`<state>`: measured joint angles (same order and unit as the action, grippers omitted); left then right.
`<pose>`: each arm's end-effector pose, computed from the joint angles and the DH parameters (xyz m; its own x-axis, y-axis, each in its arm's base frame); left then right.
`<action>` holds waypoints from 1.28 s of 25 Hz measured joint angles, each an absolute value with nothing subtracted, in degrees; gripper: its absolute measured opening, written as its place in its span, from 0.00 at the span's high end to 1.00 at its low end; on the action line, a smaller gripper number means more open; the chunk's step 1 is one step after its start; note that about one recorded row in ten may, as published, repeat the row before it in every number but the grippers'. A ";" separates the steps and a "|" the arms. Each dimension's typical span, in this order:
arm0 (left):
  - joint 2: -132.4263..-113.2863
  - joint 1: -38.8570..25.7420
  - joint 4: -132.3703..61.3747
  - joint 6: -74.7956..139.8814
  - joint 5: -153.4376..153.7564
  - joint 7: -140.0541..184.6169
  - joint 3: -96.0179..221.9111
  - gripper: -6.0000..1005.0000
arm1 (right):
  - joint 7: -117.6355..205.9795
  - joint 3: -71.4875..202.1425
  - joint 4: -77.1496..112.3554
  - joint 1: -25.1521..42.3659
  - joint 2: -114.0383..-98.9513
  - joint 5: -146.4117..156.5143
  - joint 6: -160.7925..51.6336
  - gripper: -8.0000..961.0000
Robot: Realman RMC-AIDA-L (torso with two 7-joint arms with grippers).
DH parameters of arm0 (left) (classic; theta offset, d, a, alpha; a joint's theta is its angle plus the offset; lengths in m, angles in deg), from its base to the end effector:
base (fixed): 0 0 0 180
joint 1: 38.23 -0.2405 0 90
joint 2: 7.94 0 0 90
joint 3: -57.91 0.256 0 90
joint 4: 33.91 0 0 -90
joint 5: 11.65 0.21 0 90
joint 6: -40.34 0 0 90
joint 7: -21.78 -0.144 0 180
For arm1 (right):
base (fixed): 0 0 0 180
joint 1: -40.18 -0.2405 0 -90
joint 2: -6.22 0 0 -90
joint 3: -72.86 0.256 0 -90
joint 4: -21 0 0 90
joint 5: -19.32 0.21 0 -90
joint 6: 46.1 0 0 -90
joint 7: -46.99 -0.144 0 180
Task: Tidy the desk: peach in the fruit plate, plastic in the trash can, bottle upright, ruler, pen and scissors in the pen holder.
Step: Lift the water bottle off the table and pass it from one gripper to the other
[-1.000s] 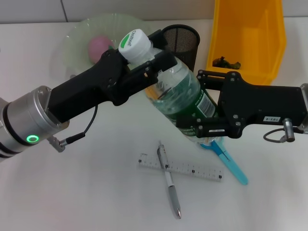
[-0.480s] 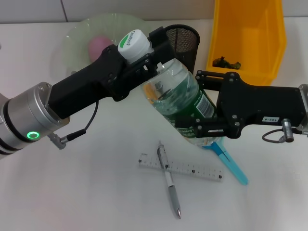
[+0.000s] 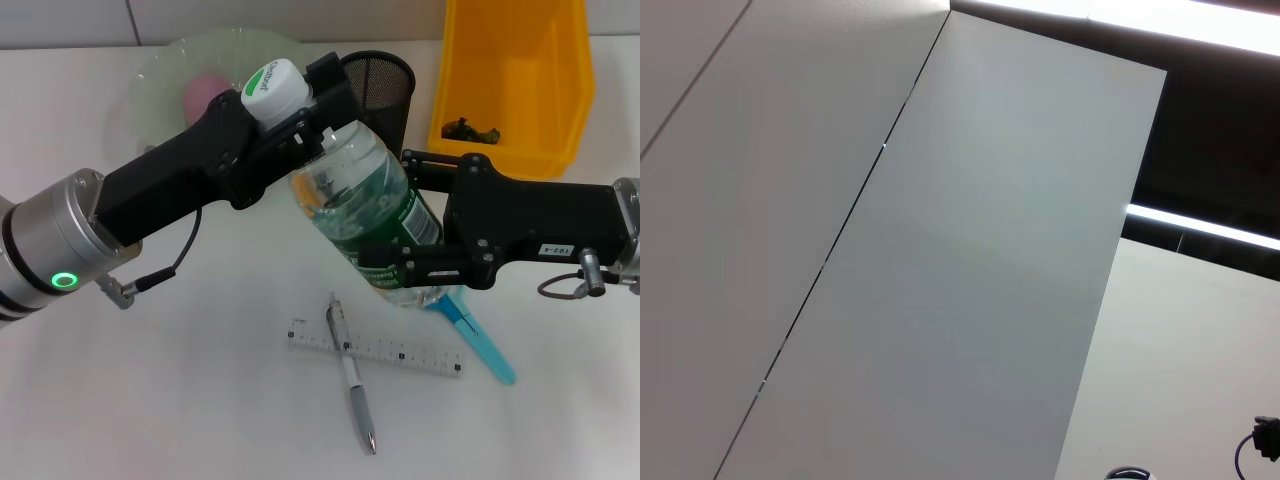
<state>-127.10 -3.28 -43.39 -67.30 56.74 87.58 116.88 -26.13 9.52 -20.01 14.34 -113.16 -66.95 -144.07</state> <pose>-0.1914 0.2948 -0.0208 0.2898 0.2736 0.9172 0.3126 -0.9328 0.1795 0.1993 0.2982 -0.0118 0.7012 -0.1355 -0.7000 -0.1782 -0.9839 0.0120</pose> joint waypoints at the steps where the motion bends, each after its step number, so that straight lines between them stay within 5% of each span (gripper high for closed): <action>1: -127.04 -3.38 -43.48 -67.32 56.76 87.81 116.85 0.57 | -27.01 9.48 -20.20 14.34 -113.11 -67.04 -144.15 0.17; 32: -126.13 -5.20 -49.40 -65.87 59.75 88.88 118.91 0.58 | -47.48 8.46 -37.42 16.44 -112.96 -74.94 -144.01 0.14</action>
<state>-126.13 -5.20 -49.40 -65.87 59.75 88.88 118.91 -47.48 8.46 -37.42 16.44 -112.96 -74.94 -144.01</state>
